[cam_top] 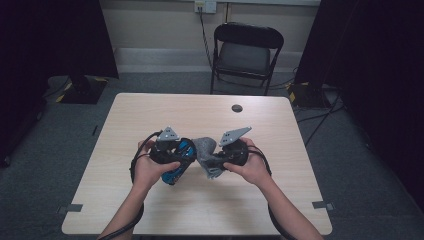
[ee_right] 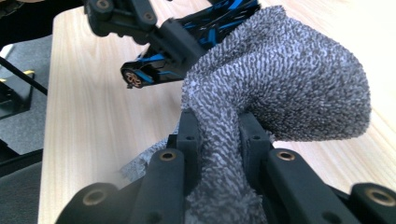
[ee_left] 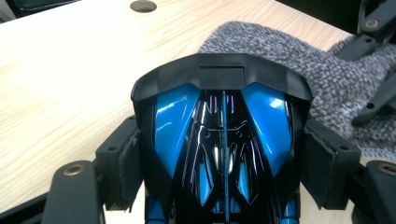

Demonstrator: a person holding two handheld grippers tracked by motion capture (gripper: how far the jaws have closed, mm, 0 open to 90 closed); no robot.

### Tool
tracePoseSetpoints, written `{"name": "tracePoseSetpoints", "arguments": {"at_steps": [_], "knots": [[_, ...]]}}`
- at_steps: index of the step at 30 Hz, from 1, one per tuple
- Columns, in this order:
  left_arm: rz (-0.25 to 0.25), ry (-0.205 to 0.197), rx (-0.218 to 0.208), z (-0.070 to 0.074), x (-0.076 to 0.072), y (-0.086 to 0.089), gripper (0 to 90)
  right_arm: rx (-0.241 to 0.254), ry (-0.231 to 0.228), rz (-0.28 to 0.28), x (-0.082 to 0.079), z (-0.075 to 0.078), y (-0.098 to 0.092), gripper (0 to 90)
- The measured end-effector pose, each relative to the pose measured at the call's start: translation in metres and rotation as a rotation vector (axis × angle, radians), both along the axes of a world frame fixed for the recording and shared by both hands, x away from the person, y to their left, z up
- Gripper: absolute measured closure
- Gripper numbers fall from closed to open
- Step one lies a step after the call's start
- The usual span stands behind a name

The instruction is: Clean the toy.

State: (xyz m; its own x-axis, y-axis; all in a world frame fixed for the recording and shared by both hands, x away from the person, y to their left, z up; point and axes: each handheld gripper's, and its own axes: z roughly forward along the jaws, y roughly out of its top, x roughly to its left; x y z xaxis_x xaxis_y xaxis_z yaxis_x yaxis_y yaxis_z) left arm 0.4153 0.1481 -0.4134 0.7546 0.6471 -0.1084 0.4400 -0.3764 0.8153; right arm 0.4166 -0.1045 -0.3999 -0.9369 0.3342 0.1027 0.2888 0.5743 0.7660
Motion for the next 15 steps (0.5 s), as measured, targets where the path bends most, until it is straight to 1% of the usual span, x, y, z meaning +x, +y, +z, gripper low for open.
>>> {"name": "tracePoseSetpoints", "arguments": {"at_steps": [3, 5, 6, 9, 11, 15], "knots": [[0.012, 0.0, -0.01, 0.002, 0.0, 0.003, 25.5, -0.003, 0.003, 0.008, -0.001, -0.001, 0.001, 75.3], [0.016, -0.005, -0.008, 0.003, 0.001, 0.006, 25.5, 0.002, 0.005, 0.011, -0.003, -0.002, 0.002, 75.3], [0.021, -0.004, -0.016, 0.003, 0.001, 0.007, 25.5, 0.003, 0.008, 0.013, -0.003, -0.002, 0.002, 75.3], [0.03, -0.007, -0.013, 0.004, 0.001, 0.009, 25.5, 0.005, 0.009, 0.018, -0.004, -0.003, 0.002, 75.3], [0.041, -0.011, -0.021, 0.005, 0.002, 0.011, 25.5, 0.006, 0.015, 0.018, -0.004, -0.004, 0.001, 75.3], [0.058, -0.014, -0.039, 0.007, 0.002, 0.016, 25.5, -0.009, 0.024, 0.022, -0.005, -0.01, -0.002, 75.2]]}}
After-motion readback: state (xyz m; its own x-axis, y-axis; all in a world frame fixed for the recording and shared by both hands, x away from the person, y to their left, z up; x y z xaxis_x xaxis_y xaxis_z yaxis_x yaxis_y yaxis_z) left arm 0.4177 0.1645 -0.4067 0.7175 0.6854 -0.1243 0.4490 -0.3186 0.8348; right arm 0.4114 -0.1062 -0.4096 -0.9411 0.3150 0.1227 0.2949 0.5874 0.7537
